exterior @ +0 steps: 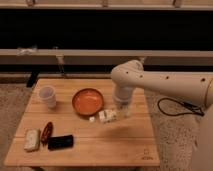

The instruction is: Place the bottle in the ceramic bowl

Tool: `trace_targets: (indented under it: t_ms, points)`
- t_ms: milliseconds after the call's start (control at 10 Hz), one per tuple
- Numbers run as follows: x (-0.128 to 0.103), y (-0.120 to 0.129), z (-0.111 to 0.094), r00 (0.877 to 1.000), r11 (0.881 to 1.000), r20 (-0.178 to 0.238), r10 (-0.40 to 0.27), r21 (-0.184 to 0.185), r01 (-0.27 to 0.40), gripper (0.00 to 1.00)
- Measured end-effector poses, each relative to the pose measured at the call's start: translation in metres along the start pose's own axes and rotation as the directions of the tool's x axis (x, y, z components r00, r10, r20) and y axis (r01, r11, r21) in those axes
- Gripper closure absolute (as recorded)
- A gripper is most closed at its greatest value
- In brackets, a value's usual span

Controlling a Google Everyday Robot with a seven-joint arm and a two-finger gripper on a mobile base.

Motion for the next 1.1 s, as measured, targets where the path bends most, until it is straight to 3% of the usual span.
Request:
trace_targets:
  t_ms: [400, 700, 900, 1100]
  points:
    - [-0.023, -0.061, -0.002, 0.999, 0.999, 0.004, -0.033, 0.008, 0.033, 0.97]
    - [-0.054, -0.097, 0.004, 0.998, 0.997, 0.01, -0.07, 0.014, 0.07, 0.69]
    - [-0.068, -0.106, 0.013, 0.996, 0.996, 0.009, -0.088, 0.015, 0.088, 0.48]
    - [-0.069, -0.114, 0.027, 0.997, 0.996, 0.006, -0.082, 0.022, 0.082, 0.28]
